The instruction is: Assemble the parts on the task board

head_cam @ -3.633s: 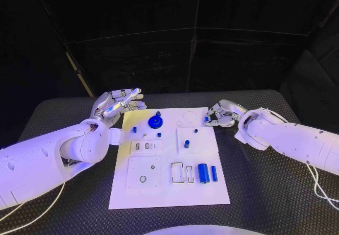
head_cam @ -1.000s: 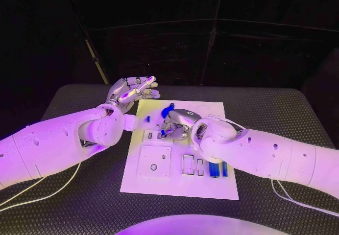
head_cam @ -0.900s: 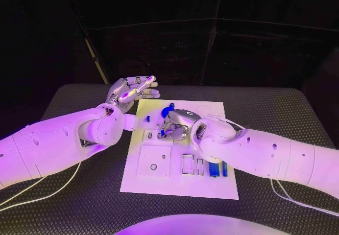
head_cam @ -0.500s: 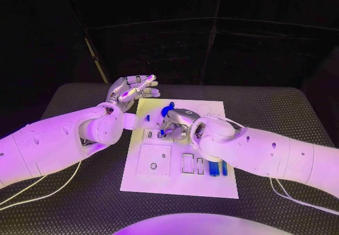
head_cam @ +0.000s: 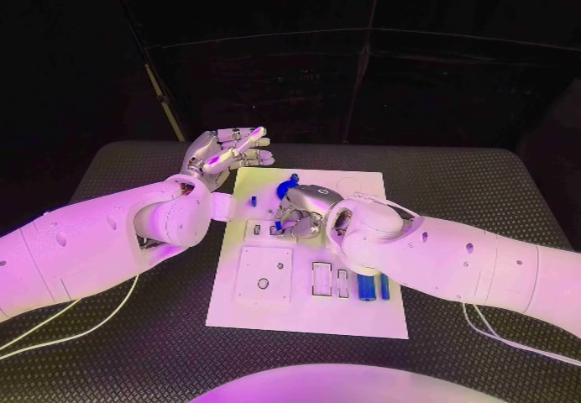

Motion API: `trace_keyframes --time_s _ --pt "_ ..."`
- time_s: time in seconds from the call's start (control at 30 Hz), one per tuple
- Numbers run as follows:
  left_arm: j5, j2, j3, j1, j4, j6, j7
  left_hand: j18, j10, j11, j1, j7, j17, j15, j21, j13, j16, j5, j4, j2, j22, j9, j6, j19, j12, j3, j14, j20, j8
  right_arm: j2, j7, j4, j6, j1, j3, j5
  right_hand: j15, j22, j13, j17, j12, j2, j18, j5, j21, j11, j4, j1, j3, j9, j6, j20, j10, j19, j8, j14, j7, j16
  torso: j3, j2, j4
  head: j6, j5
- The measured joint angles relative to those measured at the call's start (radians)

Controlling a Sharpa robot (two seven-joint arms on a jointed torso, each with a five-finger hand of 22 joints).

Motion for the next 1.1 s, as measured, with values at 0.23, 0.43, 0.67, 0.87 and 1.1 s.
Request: trace_keyframes --time_s 0.23,0.43,0.67,0.87,1.1 --pt "0.000 0.000 0.000 0.000 0.000 0.000 0.000 0.000 0.000 0.000 0.000 0.003 0.000 0.000 0.000 0.000 0.000 0.000 -0.003 0.000 0.000 0.000 0.002 0.000 0.000 -0.003 0.000 0.000 -0.001 0.000 -0.010 0.001 0.010 0.000 0.000 -0.021 0.000 -0.004 -0.055 0.000 -0.014 -0.006 0.000 0.000 0.000 0.006 0.000 -0.006 0.000 -0.002 -0.006 -0.001 -0.007 -0.001 -0.006 0.000 0.005 -0.004 0.0000 0.000 0.0004 -0.001 -0.001" --pt "0.000 0.000 0.000 0.000 -0.001 0.000 0.000 0.000 0.000 0.000 0.000 0.004 0.002 0.000 0.000 0.000 0.000 0.000 -0.004 0.000 -0.001 0.000 0.004 0.000 0.000 -0.004 0.000 0.000 -0.004 0.000 -0.022 0.001 0.017 0.000 0.000 -0.039 0.000 -0.006 -0.057 0.000 -0.016 -0.010 0.000 0.000 0.000 0.006 -0.002 -0.010 0.003 -0.003 -0.010 -0.001 -0.007 -0.001 -0.007 0.000 0.008 -0.004 0.0001 0.000 0.0004 -0.002 -0.001" --pt "0.000 0.000 0.000 0.000 -0.001 0.000 0.000 0.000 0.000 0.000 0.000 0.004 0.002 0.000 0.000 0.000 0.000 0.000 -0.004 0.000 -0.001 0.000 0.004 0.000 0.000 -0.004 0.000 0.000 -0.004 0.001 -0.032 0.002 0.024 0.000 0.000 -0.052 0.000 -0.008 -0.059 0.000 -0.020 -0.015 0.000 0.000 0.000 0.009 -0.003 -0.016 0.003 -0.004 -0.016 -0.001 -0.011 -0.001 -0.012 0.000 0.013 -0.004 0.0000 0.000 0.0004 -0.003 -0.002" --pt "0.000 0.000 0.000 0.000 -0.001 0.000 0.000 0.000 0.000 0.000 0.000 0.004 0.002 0.000 0.000 0.000 0.000 0.000 -0.004 0.000 -0.001 0.000 0.004 0.000 0.000 -0.004 0.000 0.000 -0.004 0.002 -0.037 0.002 0.025 0.000 0.001 -0.059 0.000 -0.008 -0.059 0.000 -0.020 -0.015 0.000 0.000 -0.004 0.009 -0.003 -0.016 0.003 -0.004 -0.016 0.002 -0.011 -0.005 -0.012 0.000 0.013 -0.005 0.0000 0.000 0.0004 -0.004 -0.001" --pt "0.000 0.001 0.000 0.000 -0.002 0.000 0.000 0.000 0.000 0.000 0.000 0.004 0.002 0.000 0.000 0.000 0.000 0.000 -0.004 0.000 -0.001 0.000 0.004 0.000 0.000 -0.004 0.000 0.000 -0.004 0.003 -0.041 0.002 0.026 0.001 0.001 -0.063 0.000 -0.011 -0.059 0.000 -0.020 -0.021 0.000 0.000 -0.004 0.009 -0.003 -0.021 0.003 -0.004 -0.018 0.002 -0.011 -0.005 -0.012 0.000 0.015 -0.008 0.0000 0.000 0.0004 -0.005 -0.001"
